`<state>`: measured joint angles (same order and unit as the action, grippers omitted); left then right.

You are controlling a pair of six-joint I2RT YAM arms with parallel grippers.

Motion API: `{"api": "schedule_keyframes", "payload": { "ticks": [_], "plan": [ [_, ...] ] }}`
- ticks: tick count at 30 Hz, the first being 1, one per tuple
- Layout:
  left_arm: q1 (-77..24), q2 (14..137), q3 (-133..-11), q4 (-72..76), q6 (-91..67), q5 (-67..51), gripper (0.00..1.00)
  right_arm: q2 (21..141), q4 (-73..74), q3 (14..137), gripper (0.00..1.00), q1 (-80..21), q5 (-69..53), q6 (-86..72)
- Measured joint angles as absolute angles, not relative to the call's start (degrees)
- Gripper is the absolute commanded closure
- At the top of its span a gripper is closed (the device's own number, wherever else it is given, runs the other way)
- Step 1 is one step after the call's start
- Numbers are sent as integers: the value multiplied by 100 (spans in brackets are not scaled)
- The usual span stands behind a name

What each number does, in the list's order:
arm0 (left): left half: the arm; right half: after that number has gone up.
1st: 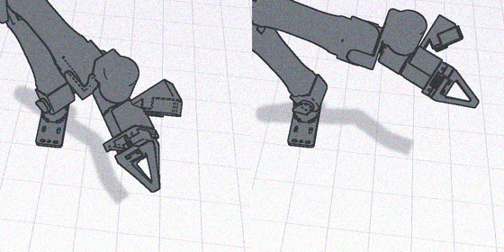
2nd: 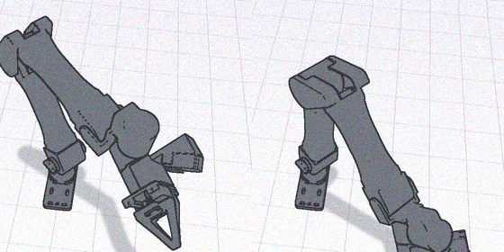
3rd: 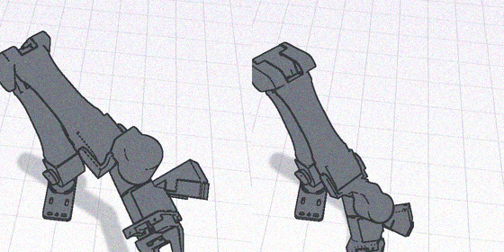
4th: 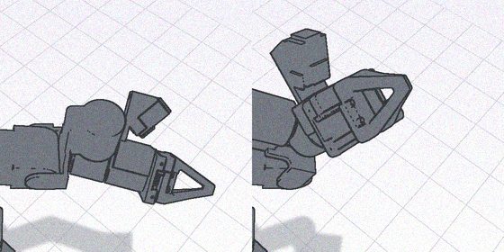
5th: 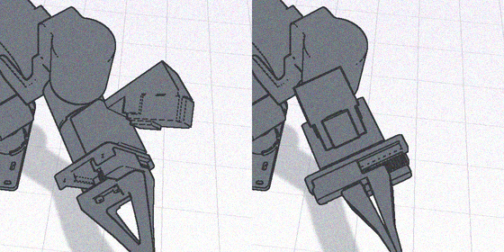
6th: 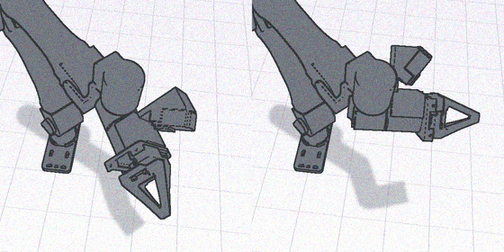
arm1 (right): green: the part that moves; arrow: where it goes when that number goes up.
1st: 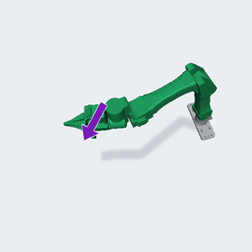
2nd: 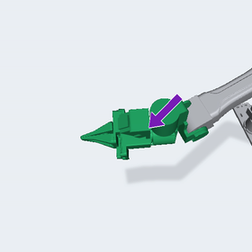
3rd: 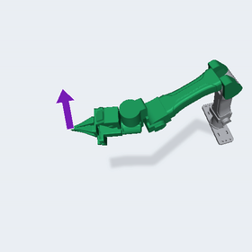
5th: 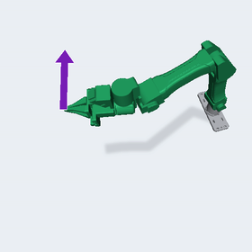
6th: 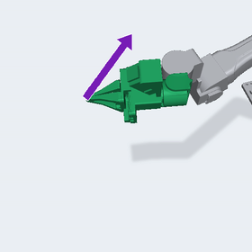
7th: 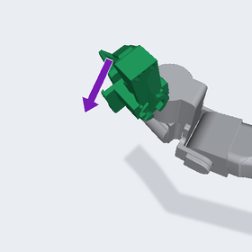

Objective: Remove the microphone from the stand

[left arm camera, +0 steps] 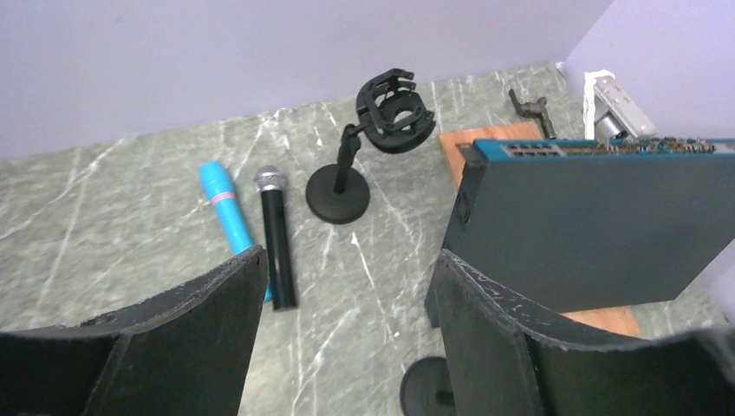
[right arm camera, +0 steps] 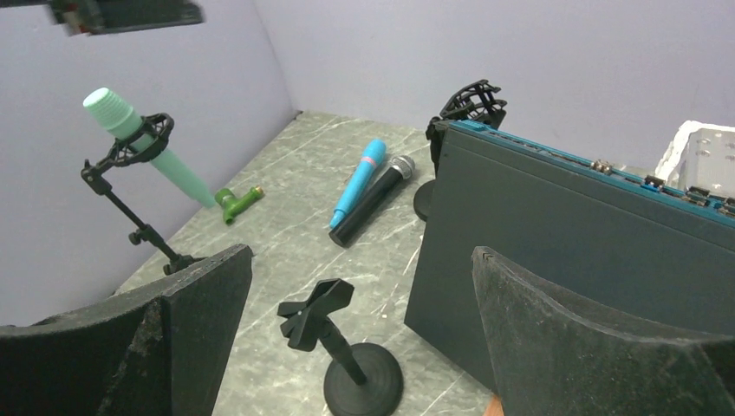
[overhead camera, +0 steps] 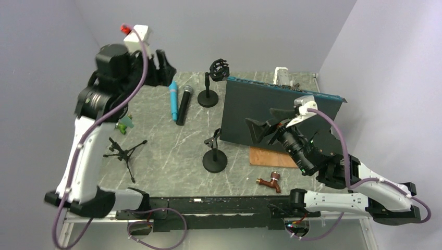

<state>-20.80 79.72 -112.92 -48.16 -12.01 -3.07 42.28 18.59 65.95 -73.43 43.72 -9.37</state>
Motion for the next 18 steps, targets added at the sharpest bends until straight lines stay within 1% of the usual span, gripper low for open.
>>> {"api": "schedule_keyframes", "payload": {
  "ticks": [3, 7, 13, 14, 18],
  "plan": [
    [-2069, 6963, -10438, -4681, -1009, -91, 25, 4316, 1809, 6595, 0, -7343, 4309, -873],
    [-2071, 5828, -9470, -4523, -742, 506, 24, 4388, 1787, 6595, 0, -7343, 4283, -790],
    [-2071, 4449, -8344, -4397, -537, 2060, 21, 4447, 1734, 6593, 0, -7343, 4252, -666],
    [-2071, 4309, -8237, -4392, -539, 2342, 23, 4460, 1719, 6595, 0, -7343, 4237, -644],
    [-2071, 4187, -8086, -4414, -679, 3301, 36, 4560, 1649, 6595, 0, -7343, 4160, -574]
  ]
}}
